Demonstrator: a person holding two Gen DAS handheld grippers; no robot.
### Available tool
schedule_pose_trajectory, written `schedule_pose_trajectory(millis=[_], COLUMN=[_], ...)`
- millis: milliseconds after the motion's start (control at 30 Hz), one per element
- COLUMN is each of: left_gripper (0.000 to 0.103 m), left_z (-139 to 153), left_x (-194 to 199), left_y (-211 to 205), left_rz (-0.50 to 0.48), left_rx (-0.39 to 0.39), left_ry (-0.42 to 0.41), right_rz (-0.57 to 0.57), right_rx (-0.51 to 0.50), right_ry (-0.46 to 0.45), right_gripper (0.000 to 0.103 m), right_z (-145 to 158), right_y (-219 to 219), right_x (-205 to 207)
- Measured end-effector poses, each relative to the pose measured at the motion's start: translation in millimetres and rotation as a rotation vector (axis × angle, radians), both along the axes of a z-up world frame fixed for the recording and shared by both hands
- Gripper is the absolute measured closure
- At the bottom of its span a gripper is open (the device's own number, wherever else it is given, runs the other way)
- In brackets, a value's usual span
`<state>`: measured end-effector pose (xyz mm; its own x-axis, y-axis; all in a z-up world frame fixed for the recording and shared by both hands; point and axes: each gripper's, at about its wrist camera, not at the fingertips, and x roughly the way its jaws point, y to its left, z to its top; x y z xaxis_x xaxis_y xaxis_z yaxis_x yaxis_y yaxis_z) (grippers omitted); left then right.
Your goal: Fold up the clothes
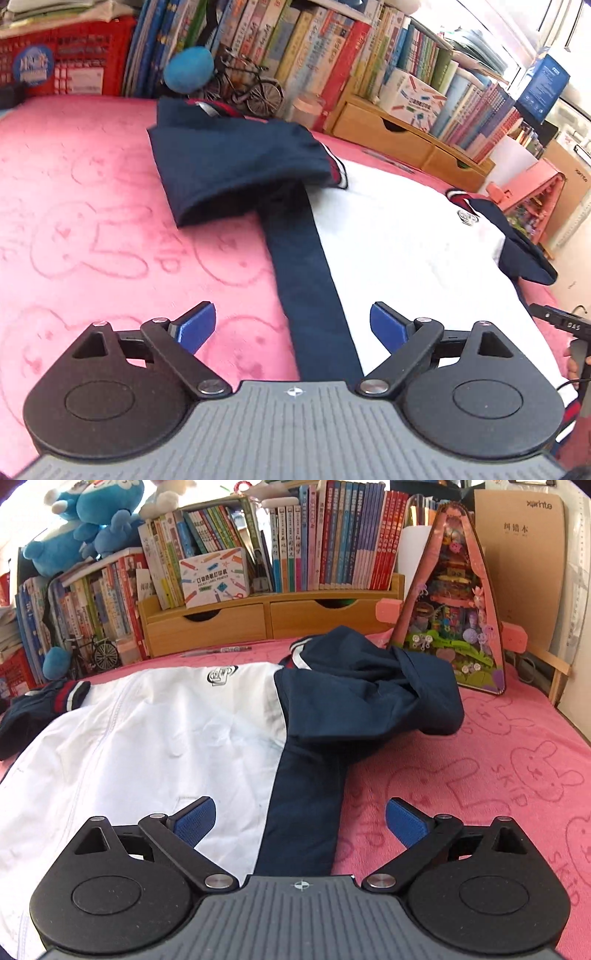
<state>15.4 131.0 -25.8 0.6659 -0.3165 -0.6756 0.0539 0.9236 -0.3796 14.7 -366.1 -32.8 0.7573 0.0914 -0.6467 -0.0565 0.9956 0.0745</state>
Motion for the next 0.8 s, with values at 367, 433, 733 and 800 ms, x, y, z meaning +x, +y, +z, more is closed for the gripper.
schedule_pose_trajectory(millis=[367, 433, 733, 800], left_gripper=[0.075, 0.096, 0.103, 0.102], left_z=[2.4, 2.8, 43.2, 44.1], left_x=[21.4, 25.3, -49.7, -62.0], left_y=[-25.7, -30.3, 17.3, 20.6], left_rz=[0.041, 0.048, 0.184, 0.167], left_rx=[-0.045, -0.053, 0.014, 0.058], left_ry=[0.0, -0.001, -0.169, -0.167], right_rz=[0.012, 0.021, 0.192, 0.166], right_rx=[0.106, 0.121, 0.257, 0.199], right_ry=[-0.019, -0.009, -0.103, -0.105], right_gripper=[0.052, 0.084, 0.093, 0.087], right_z=[-19.6, -17.3, 19.6, 24.6], right_y=[0.6, 4.7, 12.9, 10.7], right_x=[-5.9, -1.7, -16.6, -22.3])
